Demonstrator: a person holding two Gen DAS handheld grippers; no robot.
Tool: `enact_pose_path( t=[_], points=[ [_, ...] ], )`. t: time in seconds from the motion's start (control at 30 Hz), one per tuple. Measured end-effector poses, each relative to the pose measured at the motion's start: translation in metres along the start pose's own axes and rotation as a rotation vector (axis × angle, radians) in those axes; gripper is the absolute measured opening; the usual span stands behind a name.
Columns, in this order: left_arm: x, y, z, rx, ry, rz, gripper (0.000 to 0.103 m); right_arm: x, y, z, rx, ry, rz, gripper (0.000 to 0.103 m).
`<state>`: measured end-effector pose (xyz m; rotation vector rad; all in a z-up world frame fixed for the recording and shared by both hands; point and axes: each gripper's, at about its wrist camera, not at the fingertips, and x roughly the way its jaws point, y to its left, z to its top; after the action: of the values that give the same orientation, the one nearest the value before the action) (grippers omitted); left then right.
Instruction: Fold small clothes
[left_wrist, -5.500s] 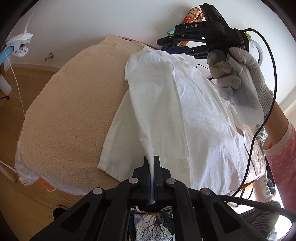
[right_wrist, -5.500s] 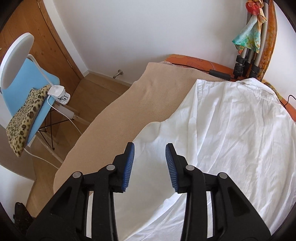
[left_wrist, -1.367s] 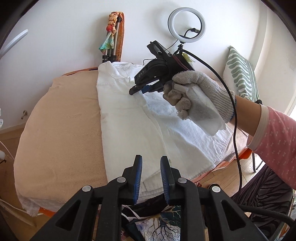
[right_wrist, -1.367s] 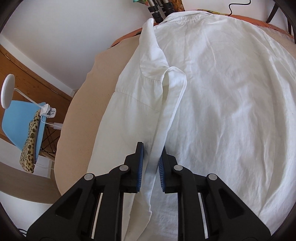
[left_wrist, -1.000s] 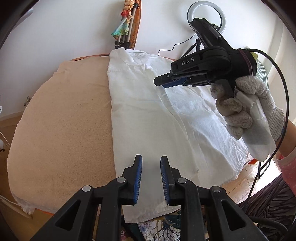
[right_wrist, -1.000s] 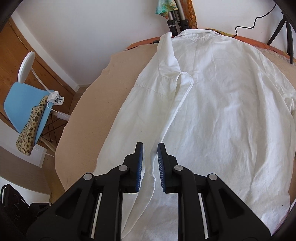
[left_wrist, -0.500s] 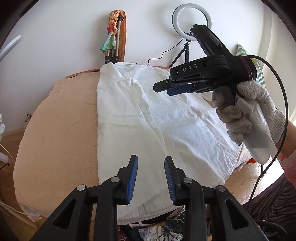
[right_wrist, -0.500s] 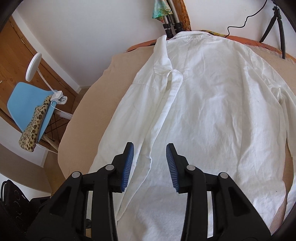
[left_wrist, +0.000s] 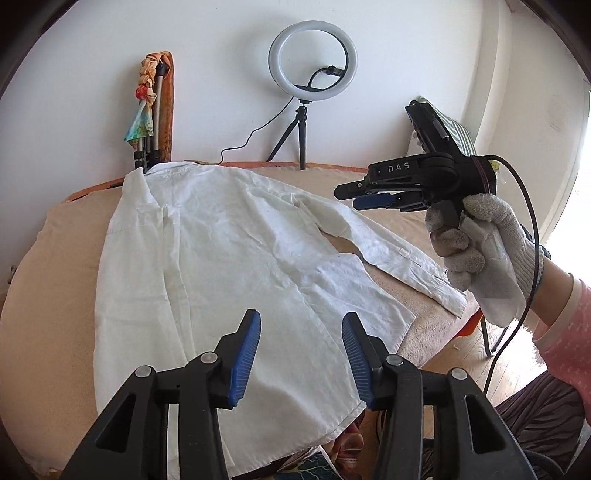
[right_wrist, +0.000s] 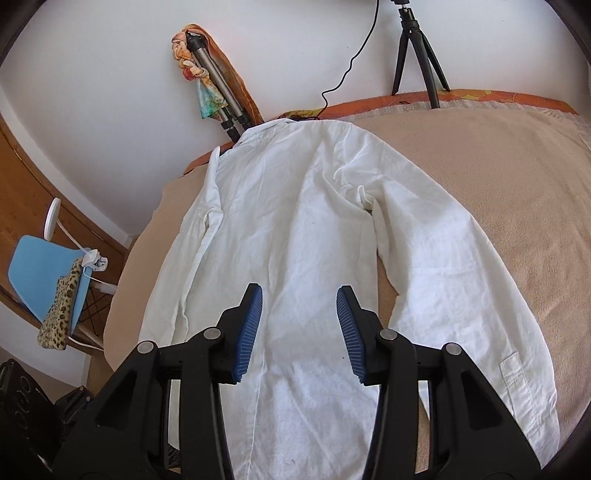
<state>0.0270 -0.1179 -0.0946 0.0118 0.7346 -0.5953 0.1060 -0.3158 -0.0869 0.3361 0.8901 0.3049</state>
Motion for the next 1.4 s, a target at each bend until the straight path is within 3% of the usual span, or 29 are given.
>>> enact_pose_path(
  t=[0.43, 0.7, 0.87, 0.93, 1.17, 1.2, 1.27, 1.3, 1.33, 1.4],
  points=[
    [0.069, -0.115, 0.02, 0.121, 0.035, -0.151, 0.045, -0.096, -0.117, -0.01, 0.093, -0.084, -0.043, 0.045],
    [0.131, -0.203, 0.02, 0.222, 0.123, -0.25, 0.045, -0.14, -0.19, -0.029, 0.169, -0.112, -0.071, 0.045],
    [0.169, -0.243, 0.02, 0.27, 0.168, -0.257, 0.049, -0.156, -0.225, -0.033, 0.21, -0.13, -0.082, 0.045],
    [0.184, -0.257, 0.02, 0.298, 0.19, -0.24, 0.055, -0.159, -0.236, -0.033, 0.227, -0.133, -0.081, 0.045],
    [0.227, -0.282, 0.018, 0.353, 0.247, -0.161, 0.056, -0.155, -0.257, -0.028, 0.245, -0.134, -0.076, 0.045],
    [0.228, -0.283, 0.018, 0.355, 0.239, -0.159, 0.054, -0.153, -0.259, -0.027, 0.242, -0.132, -0.073, 0.045],
    [0.231, -0.28, 0.02, 0.345, 0.226, -0.141, 0.033, -0.148, -0.26, -0.024, 0.237, -0.127, -0.069, 0.045],
    [0.233, -0.275, 0.023, 0.316, 0.231, -0.156, 0.016, -0.144, -0.26, -0.022, 0.237, -0.125, -0.066, 0.045],
    [0.234, -0.268, 0.026, 0.276, 0.236, -0.181, 0.007, -0.141, -0.261, -0.02, 0.239, -0.124, -0.062, 0.045],
    [0.234, -0.254, 0.033, 0.193, 0.236, -0.21, 0.002, -0.133, -0.26, -0.016, 0.246, -0.12, -0.049, 0.045]
  ],
)
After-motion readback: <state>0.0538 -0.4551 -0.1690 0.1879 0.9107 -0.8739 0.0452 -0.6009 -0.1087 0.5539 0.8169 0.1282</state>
